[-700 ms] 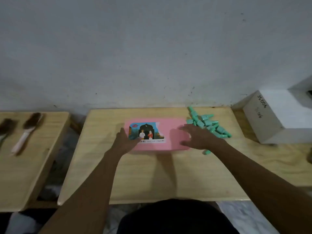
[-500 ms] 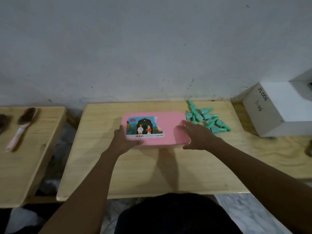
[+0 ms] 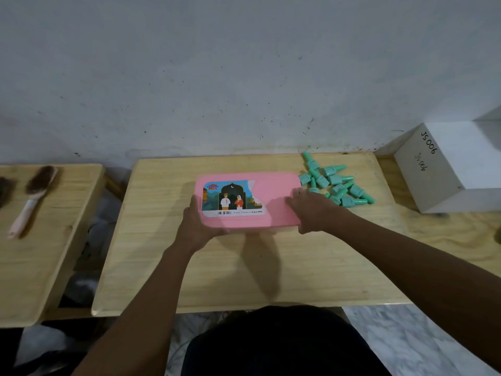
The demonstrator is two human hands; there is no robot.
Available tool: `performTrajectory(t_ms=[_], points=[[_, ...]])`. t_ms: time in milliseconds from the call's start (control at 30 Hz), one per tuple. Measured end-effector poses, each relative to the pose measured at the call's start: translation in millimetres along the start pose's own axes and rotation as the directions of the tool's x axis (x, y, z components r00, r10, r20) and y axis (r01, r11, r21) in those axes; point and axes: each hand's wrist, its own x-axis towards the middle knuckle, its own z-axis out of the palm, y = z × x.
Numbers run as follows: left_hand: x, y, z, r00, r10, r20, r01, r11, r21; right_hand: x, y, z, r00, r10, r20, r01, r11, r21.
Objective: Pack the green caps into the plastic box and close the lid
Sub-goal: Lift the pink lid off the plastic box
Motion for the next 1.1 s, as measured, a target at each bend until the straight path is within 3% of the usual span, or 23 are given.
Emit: performTrajectory(t_ms=[133, 367, 567, 800, 1100], points=[[-10.3, 3.9, 5.9, 0.998, 0.016, -0.062, -0.017, 1.0, -0.015, 3.3, 4.2, -4.8, 0.998, -0.045, 0.034, 0.045, 0.999, 0.019], [-20.5, 1.2, 20.2, 0.986, -0.024, -0.163, -0.01, 0.978, -0.209, 7.6, 10.9, -22.4, 0.992, -0.087, 0.089, 0.081, 0.995, 0.065], [-22.3, -6.5, 17.7, 0.994, 0.033, -0.106, -0.061, 0.958, -0.28, 5.4, 15.0, -29.3, 0.99, -0.128, 0.06, 0.123, 0.989, 0.084], [-28.7, -8.0, 23.4, 0.999, -0.022, -0.033, 0.005, 0.897, -0.442, 0.4, 19.5, -33.7, 0.994, -0.103, 0.039, 0.096, 0.984, 0.151], [-31.7, 3.3, 51.4, 0.985, -0.102, -0.138, 0.01, 0.836, -0.548, -4.1, 18.1, -33.4, 0.998, -0.059, 0.007, 0.057, 0.976, 0.209]])
